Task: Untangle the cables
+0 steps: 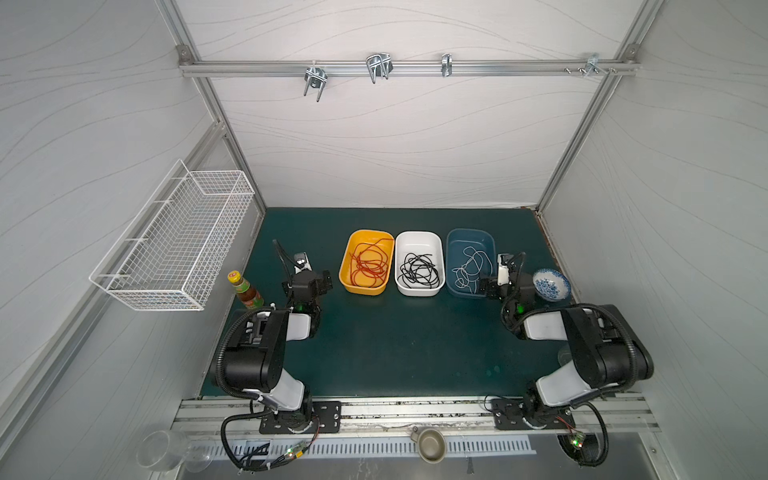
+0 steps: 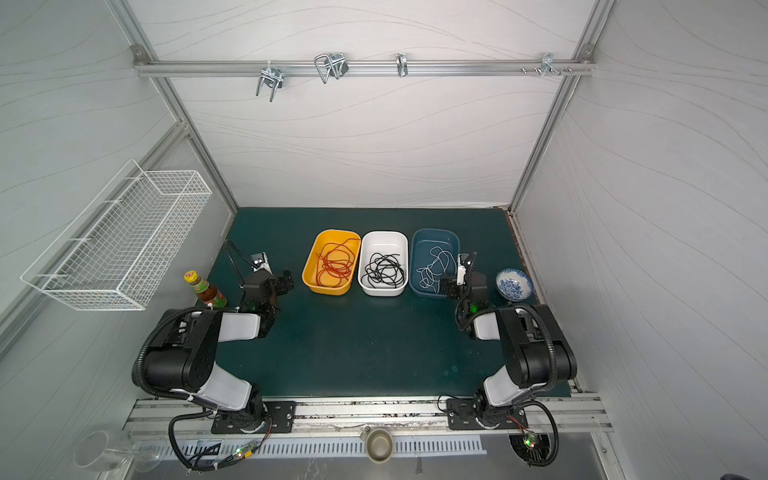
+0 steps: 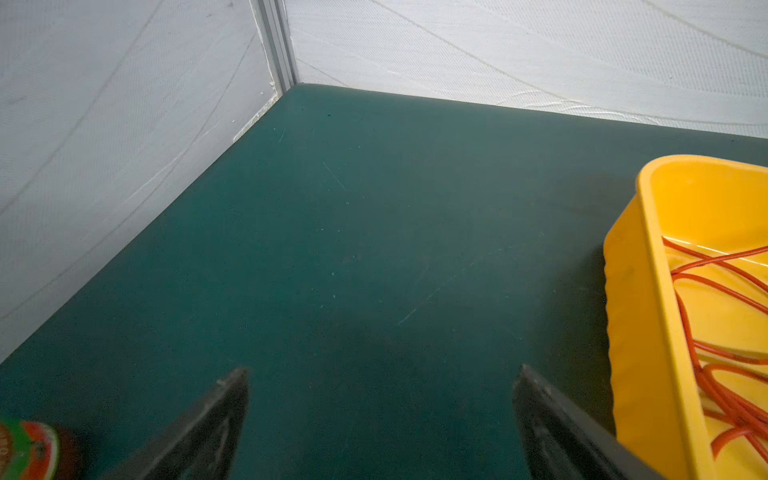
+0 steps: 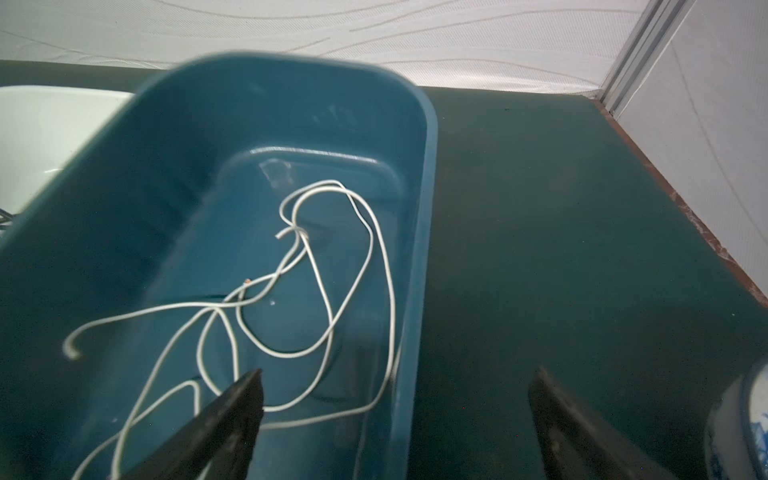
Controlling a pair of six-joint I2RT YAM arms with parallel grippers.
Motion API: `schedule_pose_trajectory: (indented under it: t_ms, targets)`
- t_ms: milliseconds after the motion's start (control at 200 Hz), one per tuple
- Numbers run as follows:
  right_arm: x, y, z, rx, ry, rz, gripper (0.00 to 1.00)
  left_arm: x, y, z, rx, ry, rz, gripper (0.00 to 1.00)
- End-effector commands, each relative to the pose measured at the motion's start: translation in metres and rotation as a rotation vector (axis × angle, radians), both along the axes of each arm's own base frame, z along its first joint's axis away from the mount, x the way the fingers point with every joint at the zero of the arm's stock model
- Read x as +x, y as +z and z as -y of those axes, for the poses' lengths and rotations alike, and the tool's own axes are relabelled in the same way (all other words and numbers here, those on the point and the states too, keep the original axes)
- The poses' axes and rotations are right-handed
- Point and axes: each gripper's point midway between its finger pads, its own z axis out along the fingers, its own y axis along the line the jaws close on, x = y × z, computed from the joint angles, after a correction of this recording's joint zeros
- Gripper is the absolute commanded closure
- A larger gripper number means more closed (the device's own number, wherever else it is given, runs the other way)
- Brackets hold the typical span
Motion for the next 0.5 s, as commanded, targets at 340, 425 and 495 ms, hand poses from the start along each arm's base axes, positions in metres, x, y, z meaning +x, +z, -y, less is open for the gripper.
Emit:
schedule_pose_trajectory:
  t_ms: [340, 425, 495]
  targets:
    - [-0.001, 0.013, 0.031, 0.055, -0.141, 0.090, 0.01, 0.005, 0.009, -0.001, -0.001, -0.001, 0.046, 0.00]
    - [0.001, 0.010, 0.021, 0.063, -0.070, 0.064, 0.01, 0.005, 0.009, 0.000, -0.003, -0.002, 0.046, 0.00]
    - [0.002, 0.011, 0.012, 0.065, -0.009, 0.067, 0.01, 0.005, 0.009, -0.001, -0.002, 0.000, 0.045, 0.00]
